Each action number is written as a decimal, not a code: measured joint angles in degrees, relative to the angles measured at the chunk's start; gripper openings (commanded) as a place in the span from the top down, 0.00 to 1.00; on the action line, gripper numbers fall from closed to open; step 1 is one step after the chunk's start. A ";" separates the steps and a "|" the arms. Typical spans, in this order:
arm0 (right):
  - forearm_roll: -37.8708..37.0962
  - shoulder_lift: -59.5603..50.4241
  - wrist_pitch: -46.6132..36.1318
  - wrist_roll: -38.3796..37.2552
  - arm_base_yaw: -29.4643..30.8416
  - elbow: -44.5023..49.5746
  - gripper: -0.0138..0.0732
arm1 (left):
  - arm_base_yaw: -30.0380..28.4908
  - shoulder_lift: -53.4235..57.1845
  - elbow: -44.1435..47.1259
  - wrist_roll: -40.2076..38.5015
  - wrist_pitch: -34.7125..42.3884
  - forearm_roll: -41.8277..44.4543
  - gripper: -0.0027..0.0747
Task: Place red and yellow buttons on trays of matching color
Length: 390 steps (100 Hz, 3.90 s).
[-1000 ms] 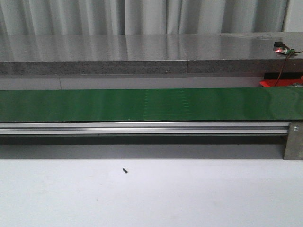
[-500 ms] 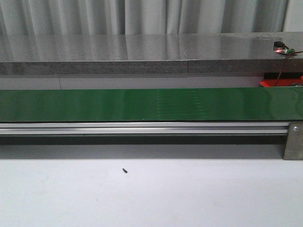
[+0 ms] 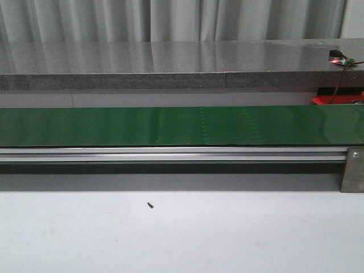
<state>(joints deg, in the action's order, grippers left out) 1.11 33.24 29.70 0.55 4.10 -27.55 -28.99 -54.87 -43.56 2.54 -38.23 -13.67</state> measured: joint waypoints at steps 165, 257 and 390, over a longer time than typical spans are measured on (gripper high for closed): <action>0.00 0.00 -0.09 -0.09 0.00 0.00 0.91 | -0.34 -70.98 -65.92 -8.42 -11.09 4.32 0.30; 0.00 0.00 -0.09 -0.09 0.00 0.00 0.91 | -0.34 -76.67 -66.64 -8.56 -4.50 3.67 0.75; 0.00 0.00 -0.09 -0.09 0.00 0.00 0.91 | 11.83 -43.34 -37.33 -7.66 -6.90 4.82 0.75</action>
<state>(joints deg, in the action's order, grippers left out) 1.11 33.24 29.62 0.46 4.10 -27.55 -17.16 -98.21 -80.89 -5.12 -45.13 -8.85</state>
